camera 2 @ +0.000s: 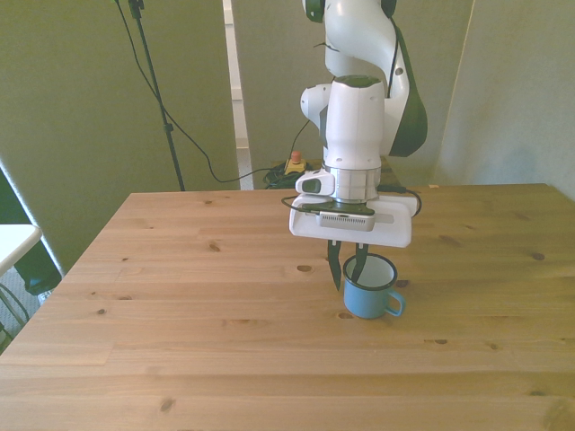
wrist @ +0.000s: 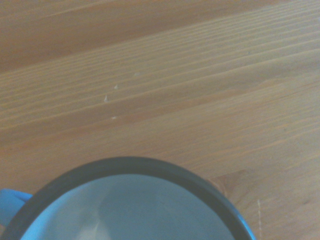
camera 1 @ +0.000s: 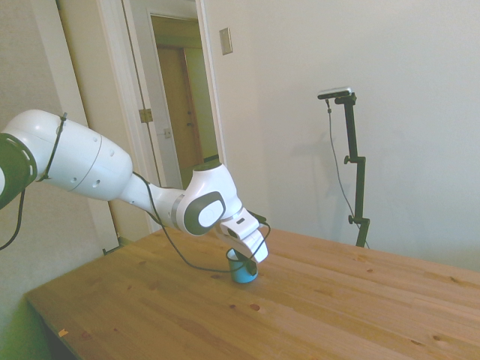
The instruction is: Flip the mug upright
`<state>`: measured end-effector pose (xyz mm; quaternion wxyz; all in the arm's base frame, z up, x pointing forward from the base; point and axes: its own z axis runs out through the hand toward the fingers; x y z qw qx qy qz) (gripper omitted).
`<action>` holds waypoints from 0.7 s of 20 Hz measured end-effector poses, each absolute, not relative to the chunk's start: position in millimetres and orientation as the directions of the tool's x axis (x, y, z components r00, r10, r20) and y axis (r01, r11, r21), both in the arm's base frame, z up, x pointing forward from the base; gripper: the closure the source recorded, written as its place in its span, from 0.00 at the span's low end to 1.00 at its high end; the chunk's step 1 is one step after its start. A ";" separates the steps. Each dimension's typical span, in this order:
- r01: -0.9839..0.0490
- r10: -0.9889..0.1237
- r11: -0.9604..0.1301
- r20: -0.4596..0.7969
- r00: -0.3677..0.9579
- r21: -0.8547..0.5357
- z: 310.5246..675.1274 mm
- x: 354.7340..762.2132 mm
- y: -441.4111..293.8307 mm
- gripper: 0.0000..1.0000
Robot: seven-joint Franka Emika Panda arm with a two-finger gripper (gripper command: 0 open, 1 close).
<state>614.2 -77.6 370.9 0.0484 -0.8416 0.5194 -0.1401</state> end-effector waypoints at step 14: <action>-0.813 -0.867 -0.499 0.182 0.465 -0.301 472.4 563.8 -128.1 0.00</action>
